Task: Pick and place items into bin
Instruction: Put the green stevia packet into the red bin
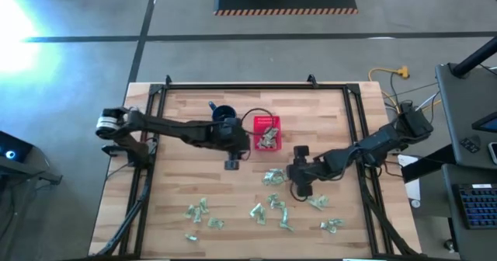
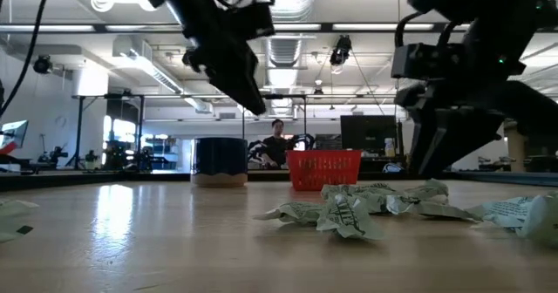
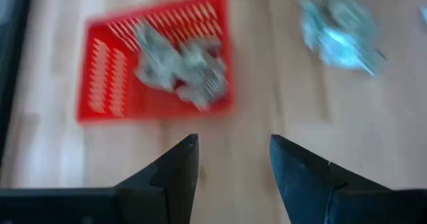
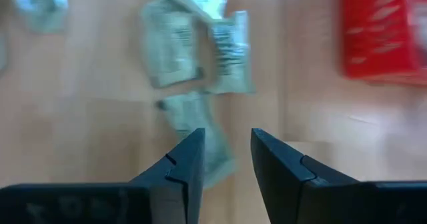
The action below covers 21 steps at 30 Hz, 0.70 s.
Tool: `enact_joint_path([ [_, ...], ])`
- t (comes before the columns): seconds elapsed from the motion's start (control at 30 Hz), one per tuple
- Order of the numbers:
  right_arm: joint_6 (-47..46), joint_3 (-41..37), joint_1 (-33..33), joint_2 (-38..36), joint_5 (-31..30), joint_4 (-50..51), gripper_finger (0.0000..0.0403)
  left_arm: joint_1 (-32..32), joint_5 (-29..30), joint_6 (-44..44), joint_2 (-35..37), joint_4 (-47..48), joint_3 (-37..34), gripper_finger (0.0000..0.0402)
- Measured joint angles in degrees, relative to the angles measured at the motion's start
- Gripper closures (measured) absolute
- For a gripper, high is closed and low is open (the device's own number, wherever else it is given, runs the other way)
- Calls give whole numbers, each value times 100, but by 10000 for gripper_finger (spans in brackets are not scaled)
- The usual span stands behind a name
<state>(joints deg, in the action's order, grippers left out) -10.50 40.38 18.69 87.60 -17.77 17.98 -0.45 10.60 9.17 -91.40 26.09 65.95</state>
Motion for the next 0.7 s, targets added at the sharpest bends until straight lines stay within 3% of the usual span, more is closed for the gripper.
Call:
enact_joint_path([
  [0.13, 98, 0, -218, -50, 601, -85, 273, -322, 2, -228, 311, 316, -57, 233],
  [0.5, 287, -10, -491, 165, 1017, -71, 221, -759, 41, -926, 1090, 284, -736, 233],
  [0.7, 304, -7, -515, 251, 1048, -38, 222, -847, 47, -1189, 1458, 286, -1014, 233],
])
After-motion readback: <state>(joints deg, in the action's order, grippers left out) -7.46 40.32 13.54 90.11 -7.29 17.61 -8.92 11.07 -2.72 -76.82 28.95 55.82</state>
